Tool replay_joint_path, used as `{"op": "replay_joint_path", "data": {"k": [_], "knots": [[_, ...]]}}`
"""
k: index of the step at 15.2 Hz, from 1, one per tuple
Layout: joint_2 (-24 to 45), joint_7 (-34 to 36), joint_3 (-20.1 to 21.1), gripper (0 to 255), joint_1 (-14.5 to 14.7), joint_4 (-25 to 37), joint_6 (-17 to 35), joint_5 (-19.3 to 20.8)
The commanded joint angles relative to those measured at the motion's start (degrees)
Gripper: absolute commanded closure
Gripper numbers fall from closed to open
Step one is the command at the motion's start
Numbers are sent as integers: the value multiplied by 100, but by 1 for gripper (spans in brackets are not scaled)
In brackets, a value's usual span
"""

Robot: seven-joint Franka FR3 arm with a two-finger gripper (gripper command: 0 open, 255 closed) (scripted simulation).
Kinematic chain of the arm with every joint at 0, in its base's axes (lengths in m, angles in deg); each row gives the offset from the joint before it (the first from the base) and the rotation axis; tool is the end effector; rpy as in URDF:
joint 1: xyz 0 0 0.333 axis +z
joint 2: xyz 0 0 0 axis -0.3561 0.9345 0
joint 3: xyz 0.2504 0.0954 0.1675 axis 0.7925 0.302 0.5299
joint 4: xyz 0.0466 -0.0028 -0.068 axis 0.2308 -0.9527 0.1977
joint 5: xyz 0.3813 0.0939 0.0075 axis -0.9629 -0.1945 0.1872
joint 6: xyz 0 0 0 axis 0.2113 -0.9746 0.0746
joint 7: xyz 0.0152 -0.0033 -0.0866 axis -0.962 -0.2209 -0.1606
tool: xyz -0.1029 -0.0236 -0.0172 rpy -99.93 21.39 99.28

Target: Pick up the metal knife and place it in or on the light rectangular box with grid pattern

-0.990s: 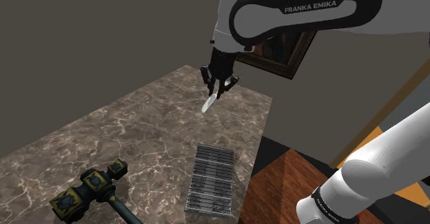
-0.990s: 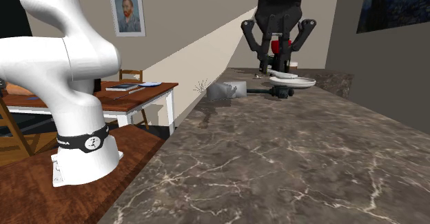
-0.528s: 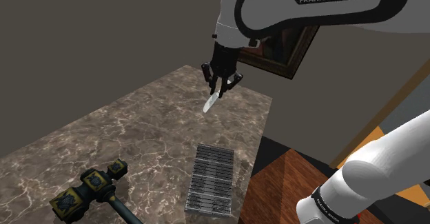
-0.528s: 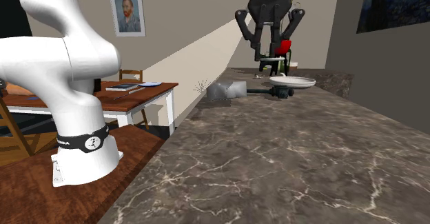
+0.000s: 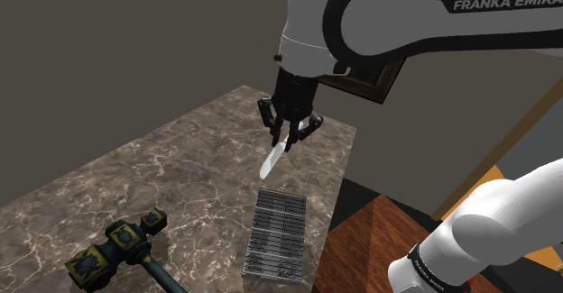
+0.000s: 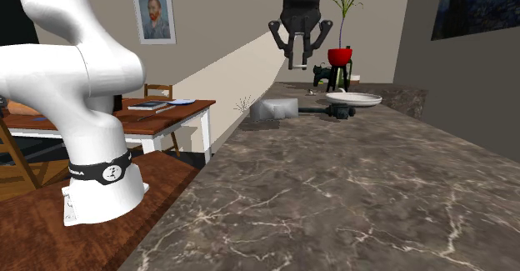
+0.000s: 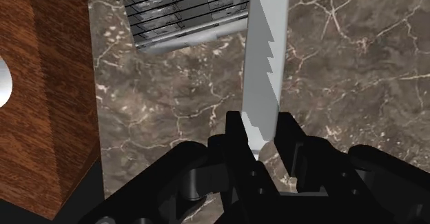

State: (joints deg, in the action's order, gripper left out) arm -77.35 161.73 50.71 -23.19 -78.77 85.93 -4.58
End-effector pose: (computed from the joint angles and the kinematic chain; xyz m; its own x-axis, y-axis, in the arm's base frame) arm 0.3656 0.3041 0.5133 0.5122 -0.8588 0.0037 -0.8588 -0.5122 0.0090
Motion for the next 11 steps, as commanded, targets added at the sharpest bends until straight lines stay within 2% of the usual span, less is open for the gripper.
{"op": "replay_joint_path", "data": {"k": [1,3,11], "knots": [[-124,206,118,255,114,18,-104,-108],[-270,490,299,255,270,7,-179,-252],[-161,504,447,255,279,-518,449,-277]]}}
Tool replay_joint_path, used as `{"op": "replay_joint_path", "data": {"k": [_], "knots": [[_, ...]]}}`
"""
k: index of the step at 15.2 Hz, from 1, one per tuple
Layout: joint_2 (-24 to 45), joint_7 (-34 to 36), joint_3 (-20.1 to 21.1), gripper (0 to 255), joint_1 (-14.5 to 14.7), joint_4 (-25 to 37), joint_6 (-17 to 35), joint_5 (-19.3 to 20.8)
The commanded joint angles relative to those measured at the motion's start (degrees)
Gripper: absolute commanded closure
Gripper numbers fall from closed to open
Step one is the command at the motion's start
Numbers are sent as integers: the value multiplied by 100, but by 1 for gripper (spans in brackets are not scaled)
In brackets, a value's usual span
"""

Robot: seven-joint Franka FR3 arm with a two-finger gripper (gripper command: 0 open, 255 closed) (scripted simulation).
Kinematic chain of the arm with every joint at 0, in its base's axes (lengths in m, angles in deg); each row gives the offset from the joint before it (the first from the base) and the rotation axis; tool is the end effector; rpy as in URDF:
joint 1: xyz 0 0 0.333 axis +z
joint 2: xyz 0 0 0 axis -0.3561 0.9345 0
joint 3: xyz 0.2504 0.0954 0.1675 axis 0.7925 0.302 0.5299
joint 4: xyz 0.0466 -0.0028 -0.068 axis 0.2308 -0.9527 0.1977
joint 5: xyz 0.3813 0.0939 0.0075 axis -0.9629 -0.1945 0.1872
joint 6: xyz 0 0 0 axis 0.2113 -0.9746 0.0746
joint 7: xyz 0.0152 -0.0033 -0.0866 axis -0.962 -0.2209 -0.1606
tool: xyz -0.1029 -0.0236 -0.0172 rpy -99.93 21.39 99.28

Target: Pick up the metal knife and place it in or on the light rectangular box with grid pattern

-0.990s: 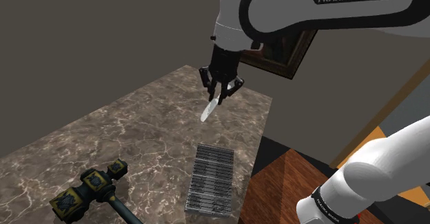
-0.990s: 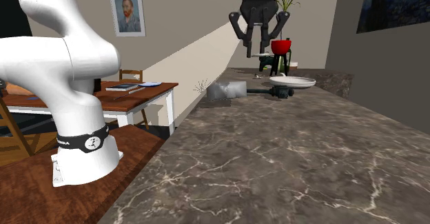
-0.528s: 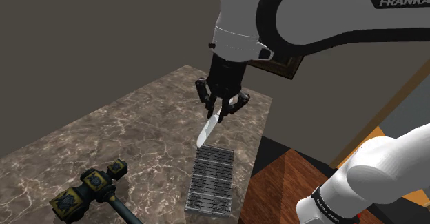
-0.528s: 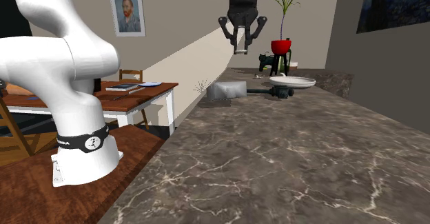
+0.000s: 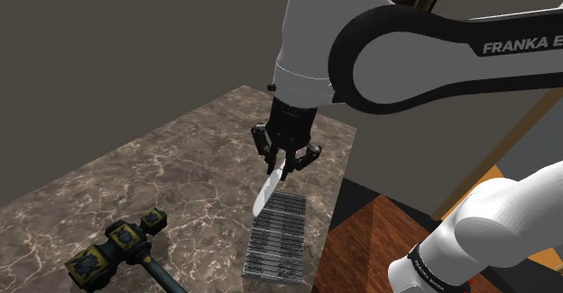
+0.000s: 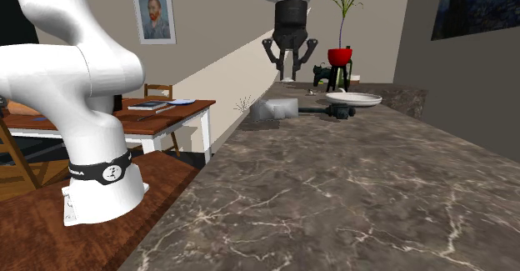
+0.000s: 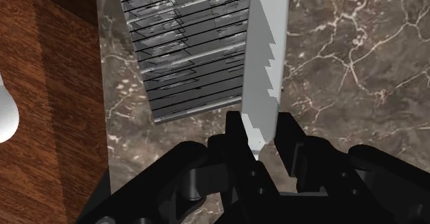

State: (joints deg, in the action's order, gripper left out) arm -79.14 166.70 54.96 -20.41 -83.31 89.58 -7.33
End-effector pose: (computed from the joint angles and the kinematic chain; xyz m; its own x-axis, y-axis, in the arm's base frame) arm 0.3214 0.3419 0.4841 0.5114 -0.8593 0.0034 -0.8593 -0.5113 0.0100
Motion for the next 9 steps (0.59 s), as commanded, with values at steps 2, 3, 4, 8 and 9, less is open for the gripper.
{"op": "replay_joint_path", "data": {"k": [2,3,4,8,9], "knots": [[62,17,65,255,-2,-183,245,-1],[87,23,87,255,-4,-242,326,1],[113,29,110,255,-6,-299,407,4],[237,66,206,255,-22,-520,740,27],[236,65,206,255,-22,-520,740,26]]}}
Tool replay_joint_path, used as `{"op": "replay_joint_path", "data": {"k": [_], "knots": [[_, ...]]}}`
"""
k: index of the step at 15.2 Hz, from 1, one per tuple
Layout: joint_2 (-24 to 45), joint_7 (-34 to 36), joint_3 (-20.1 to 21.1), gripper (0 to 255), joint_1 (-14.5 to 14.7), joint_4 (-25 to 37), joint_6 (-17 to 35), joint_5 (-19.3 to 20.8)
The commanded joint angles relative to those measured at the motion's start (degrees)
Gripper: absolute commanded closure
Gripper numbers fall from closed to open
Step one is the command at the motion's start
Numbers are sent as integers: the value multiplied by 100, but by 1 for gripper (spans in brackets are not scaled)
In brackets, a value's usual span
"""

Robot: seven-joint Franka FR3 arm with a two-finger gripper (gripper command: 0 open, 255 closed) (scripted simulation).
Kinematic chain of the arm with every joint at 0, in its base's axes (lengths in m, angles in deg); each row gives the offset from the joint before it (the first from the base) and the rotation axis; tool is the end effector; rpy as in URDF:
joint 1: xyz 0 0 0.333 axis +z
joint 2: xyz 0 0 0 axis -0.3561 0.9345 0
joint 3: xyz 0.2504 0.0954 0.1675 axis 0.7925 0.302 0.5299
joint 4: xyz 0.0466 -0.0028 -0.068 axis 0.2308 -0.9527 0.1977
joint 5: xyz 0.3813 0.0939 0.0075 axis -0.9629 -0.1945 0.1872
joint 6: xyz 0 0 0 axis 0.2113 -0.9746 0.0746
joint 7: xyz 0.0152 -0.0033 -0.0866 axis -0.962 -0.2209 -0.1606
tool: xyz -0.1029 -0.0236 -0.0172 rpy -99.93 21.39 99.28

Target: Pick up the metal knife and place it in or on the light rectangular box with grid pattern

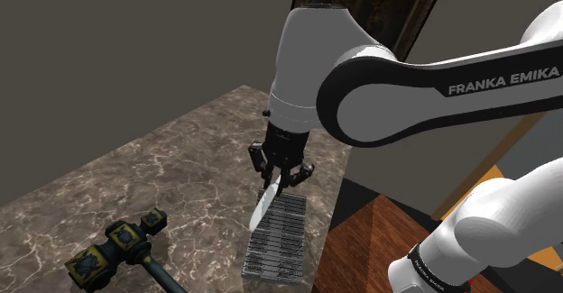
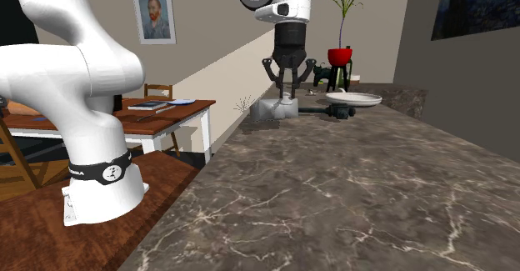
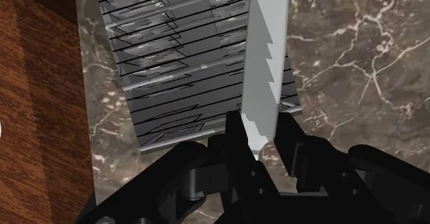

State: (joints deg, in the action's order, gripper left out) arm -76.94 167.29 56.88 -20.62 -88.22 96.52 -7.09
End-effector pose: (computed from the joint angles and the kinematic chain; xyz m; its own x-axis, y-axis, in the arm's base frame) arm 0.3214 0.3419 0.4391 0.5112 -0.8595 0.0035 -0.8595 -0.5111 0.0099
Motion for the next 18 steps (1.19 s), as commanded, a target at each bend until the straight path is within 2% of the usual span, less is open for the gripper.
{"op": "replay_joint_path", "data": {"k": [1,7,8,13,17,18], "knots": [[16,7,14,255,-1,-29,46,3],[17,7,14,255,-1,-29,47,3],[22,10,17,0,-3,-24,46,6],[17,7,14,0,-1,-29,47,3],[-219,-52,-192,0,17,525,-723,-20],[-218,-51,-193,0,19,525,-722,-19]]}}
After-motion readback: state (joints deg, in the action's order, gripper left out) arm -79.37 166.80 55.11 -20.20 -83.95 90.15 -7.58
